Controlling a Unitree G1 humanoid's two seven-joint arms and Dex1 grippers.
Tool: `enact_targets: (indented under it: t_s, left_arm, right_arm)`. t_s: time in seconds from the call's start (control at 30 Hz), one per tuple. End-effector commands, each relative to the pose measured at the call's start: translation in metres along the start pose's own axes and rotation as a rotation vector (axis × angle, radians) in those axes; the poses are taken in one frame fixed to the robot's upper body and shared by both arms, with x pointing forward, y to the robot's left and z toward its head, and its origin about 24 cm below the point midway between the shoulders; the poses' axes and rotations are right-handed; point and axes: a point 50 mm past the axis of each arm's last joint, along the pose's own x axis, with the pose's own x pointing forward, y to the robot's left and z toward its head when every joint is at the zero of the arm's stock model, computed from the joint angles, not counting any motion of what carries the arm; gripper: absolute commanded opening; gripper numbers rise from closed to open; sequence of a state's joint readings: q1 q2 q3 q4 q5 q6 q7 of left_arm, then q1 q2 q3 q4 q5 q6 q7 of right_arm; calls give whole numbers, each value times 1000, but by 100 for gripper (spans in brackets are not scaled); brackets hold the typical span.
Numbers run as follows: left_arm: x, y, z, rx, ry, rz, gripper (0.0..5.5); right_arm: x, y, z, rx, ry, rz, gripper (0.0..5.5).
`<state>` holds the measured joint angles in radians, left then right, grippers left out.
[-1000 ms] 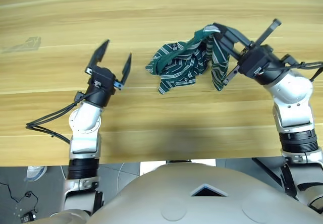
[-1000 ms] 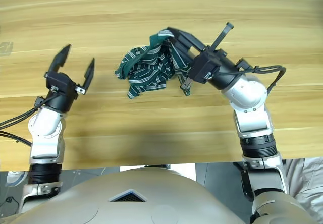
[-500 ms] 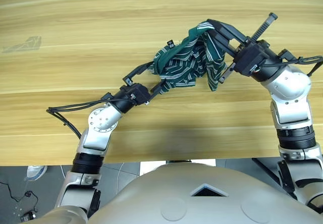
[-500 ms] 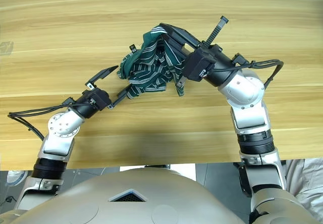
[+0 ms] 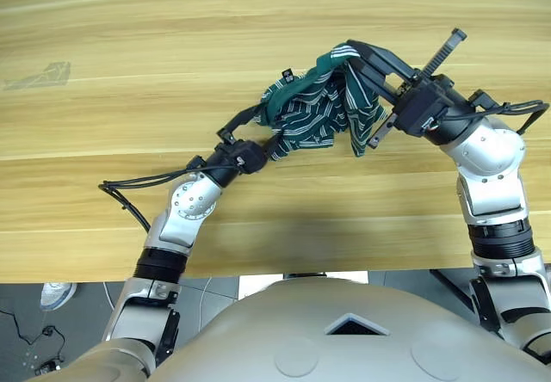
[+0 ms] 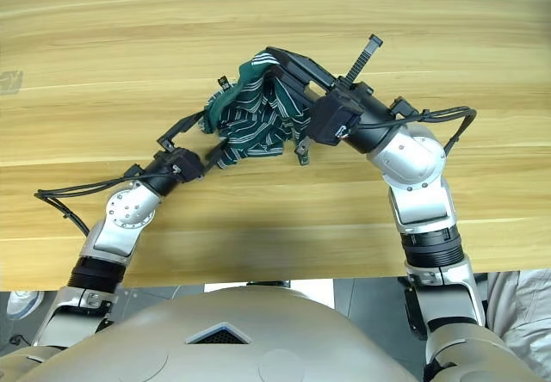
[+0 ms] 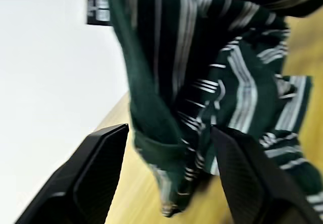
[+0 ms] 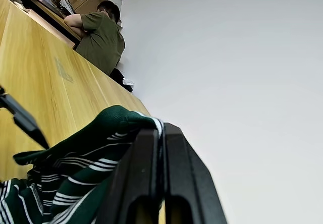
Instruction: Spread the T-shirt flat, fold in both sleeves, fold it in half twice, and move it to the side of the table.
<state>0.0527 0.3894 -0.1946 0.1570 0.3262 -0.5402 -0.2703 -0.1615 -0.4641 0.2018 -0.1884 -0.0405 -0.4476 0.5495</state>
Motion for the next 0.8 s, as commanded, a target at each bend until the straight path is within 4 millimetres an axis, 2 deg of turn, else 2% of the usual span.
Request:
enact_targets:
  t_s: [0.03,0.27,0.8]
  left_arm:
    - [4,8,-6,-13,37,60,304]
    - [8,8,-8,-16,47,79,304]
    - [7,10,-15,14,83,71,63]
  right_arm:
    - [1,0,3,9,-13,5,4]
    - [0,3,3,18,-8,4,4]
    - [2,4,1,20,-9,2,0]
